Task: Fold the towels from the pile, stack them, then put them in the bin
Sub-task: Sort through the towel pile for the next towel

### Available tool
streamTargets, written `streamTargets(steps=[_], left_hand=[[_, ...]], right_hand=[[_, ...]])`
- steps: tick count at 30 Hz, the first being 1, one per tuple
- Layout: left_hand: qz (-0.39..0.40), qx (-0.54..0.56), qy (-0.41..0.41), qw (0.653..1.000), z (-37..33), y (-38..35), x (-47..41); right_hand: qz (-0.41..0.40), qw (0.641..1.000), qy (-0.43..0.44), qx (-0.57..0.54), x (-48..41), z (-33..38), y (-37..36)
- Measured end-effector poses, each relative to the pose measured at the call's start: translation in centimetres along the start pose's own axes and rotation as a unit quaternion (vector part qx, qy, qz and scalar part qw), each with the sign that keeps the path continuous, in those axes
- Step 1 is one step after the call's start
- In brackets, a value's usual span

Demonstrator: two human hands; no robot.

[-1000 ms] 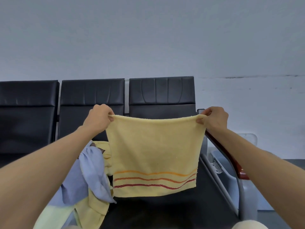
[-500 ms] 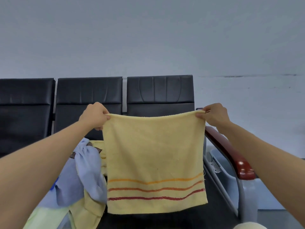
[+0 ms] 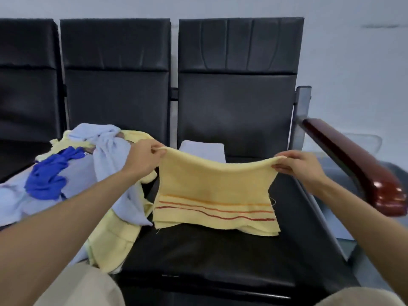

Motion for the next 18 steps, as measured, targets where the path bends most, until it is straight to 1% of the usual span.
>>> streamTargets(steps=[3,5,6,8,9,10,12,14,18], left_hand=[[0.019,-0.020,-0.027,0.999,1.7,-2.2,2.2],[0.036,-0.030,-0.035,0.998,3.2,-3.8,3.9],[0.047,-0.032,-0.040,0.998,4.0,-4.5,4.7],[0.098,-0.052,-0.054,0.992,5.4,-6.1,5.8],[0.127,-0.072,-0.067,0.987,5.8,-6.7,6.0],[0.152,-0.090,-0.078,0.981,6.0,-7.0,6.1],[0.184,-0.103,-0.089,0.974,6.0,-7.1,6.0],[0.207,-0.115,-0.102,0.966,5.6,-6.9,5.9],[0.231,-0.118,-0.118,0.958,5.0,-6.2,6.1]], right_hand=[[-0.006,1.000,-0.025,-0.007,0.6,-2.8,-0.7],[-0.012,0.999,-0.030,0.028,1.4,-4.9,-1.1],[-0.005,0.997,-0.025,0.076,1.7,-6.0,-1.4],[0.028,0.976,-0.012,0.216,2.1,-7.4,-1.9],[0.039,0.965,-0.008,0.261,2.1,-7.7,-2.0],[0.043,0.960,-0.009,0.278,2.1,-7.7,-1.9],[0.050,0.955,-0.018,0.292,2.1,-7.6,-1.9],[0.074,0.952,-0.039,0.293,2.3,-7.8,-1.9],[0.092,0.960,-0.084,0.252,2.8,-7.6,-2.0]])
Point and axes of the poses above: each hand's wrist, its own x-axis away from the middle knuckle, its own y-axis out of the back of the hand, z = x × y, the point moved 6 cm from there along -x, towards the middle knuckle, and after that the axes turned 3 degrees about -y, right-handed, at the moved point
